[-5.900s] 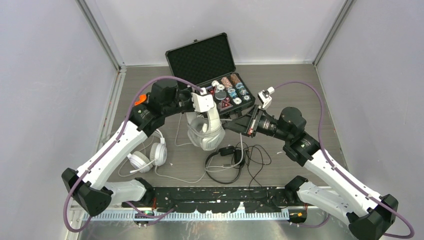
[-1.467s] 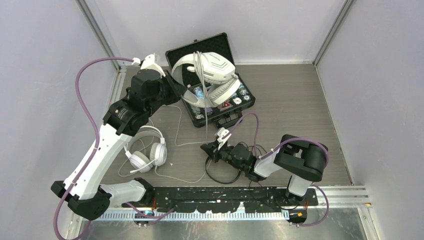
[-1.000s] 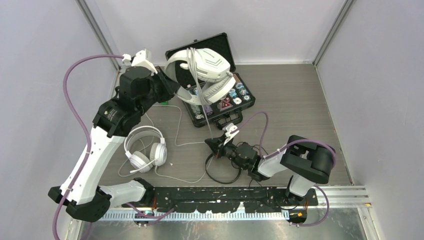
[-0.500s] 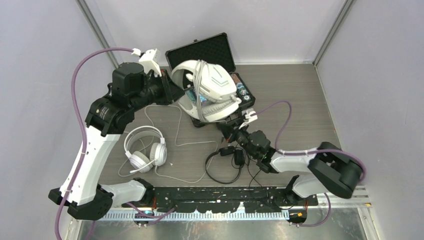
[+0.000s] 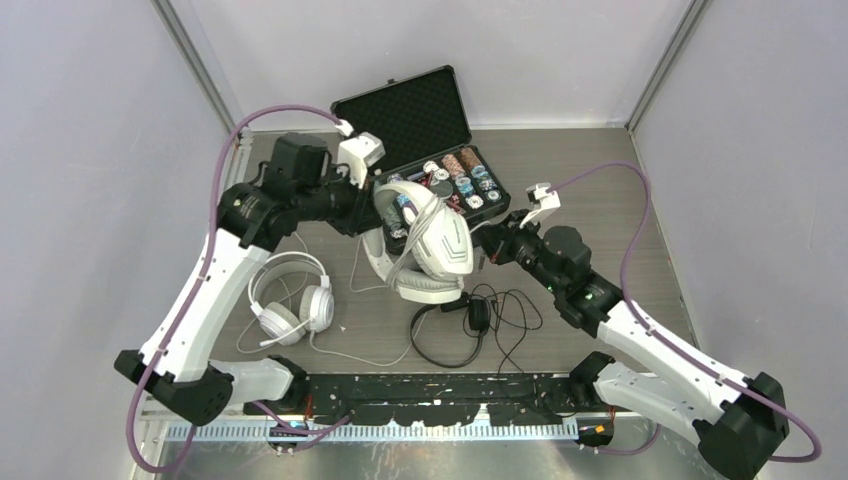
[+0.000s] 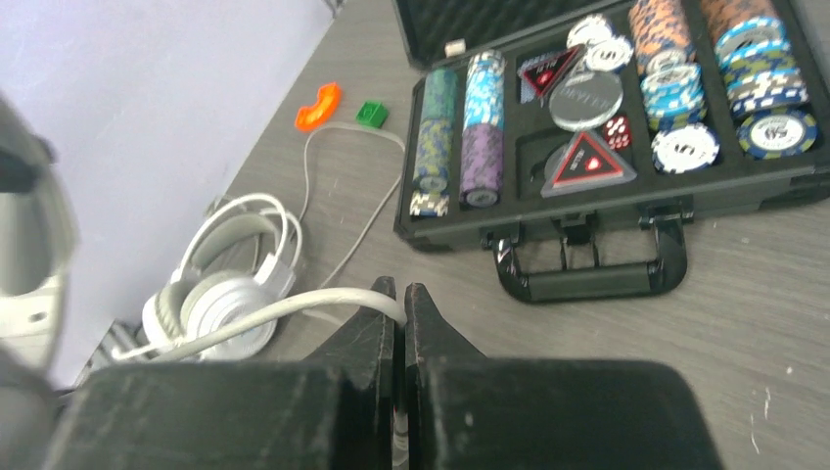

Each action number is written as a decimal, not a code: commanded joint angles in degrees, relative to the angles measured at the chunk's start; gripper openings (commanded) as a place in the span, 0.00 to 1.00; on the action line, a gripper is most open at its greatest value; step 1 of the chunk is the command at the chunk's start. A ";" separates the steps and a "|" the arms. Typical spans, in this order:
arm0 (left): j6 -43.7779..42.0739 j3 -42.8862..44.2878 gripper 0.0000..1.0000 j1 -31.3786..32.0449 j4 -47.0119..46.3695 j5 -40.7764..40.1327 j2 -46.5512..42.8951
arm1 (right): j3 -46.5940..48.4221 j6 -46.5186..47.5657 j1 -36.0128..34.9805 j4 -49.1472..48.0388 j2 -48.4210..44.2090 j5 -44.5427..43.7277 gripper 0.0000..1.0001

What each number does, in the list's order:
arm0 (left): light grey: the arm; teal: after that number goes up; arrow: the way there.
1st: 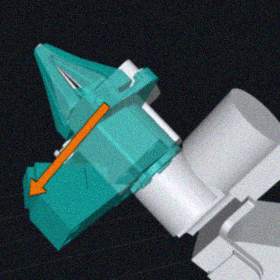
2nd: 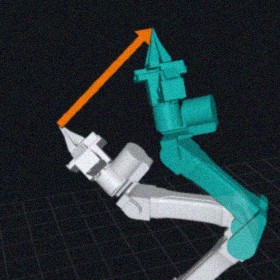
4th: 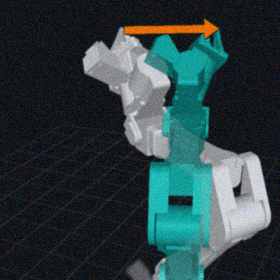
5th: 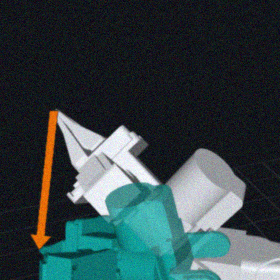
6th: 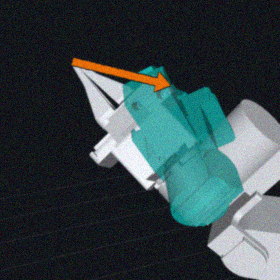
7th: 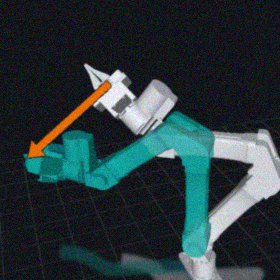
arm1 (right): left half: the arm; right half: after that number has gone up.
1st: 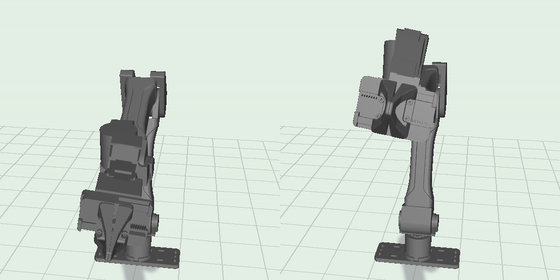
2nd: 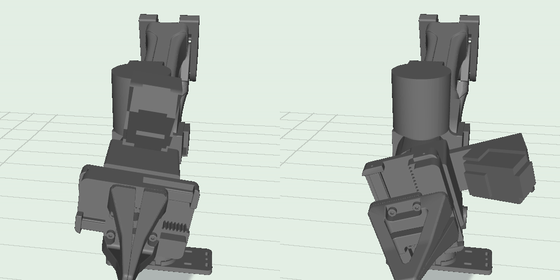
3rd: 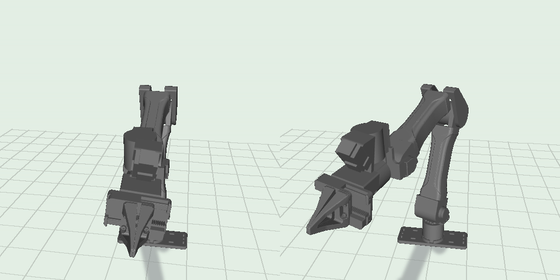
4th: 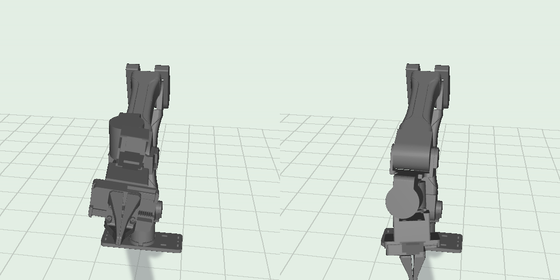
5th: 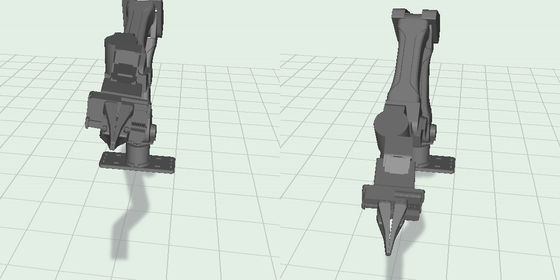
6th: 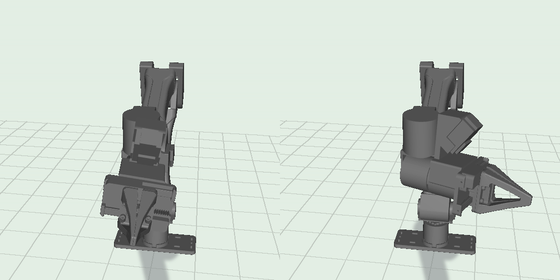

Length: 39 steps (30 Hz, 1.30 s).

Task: Wrap the headphones
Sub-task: Wrap the headphones cable around the headphones.

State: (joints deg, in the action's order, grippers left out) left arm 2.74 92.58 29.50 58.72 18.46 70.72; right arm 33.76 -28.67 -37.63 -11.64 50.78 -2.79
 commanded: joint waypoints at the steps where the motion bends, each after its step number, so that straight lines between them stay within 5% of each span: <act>1: -10.74 -1.33 0.00 -0.25 -0.13 7.72 0.38 | 9.11 -0.84 1.64 20.96 -1.74 3.73 0.00; 11: -27.67 -5.57 0.00 3.81 -0.34 -4.44 2.72 | 22.36 -4.91 1.91 34.36 -2.60 11.89 0.00; 23: -36.40 -6.64 0.00 9.93 -4.30 -22.60 6.08 | 26.27 -14.35 1.97 37.74 -3.33 18.86 0.00; 33: -34.30 -8.93 0.00 10.76 -10.26 -34.15 6.22 | 16.92 -35.84 2.02 23.07 -9.38 12.53 0.00; 39: -27.28 -9.07 0.00 11.43 -11.27 -36.39 7.29 | 12.70 -40.26 2.02 12.67 -8.25 9.07 0.00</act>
State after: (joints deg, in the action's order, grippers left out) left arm -26.22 84.18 42.02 43.59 -5.85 77.38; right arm 45.89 -62.83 -36.51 17.12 44.03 11.70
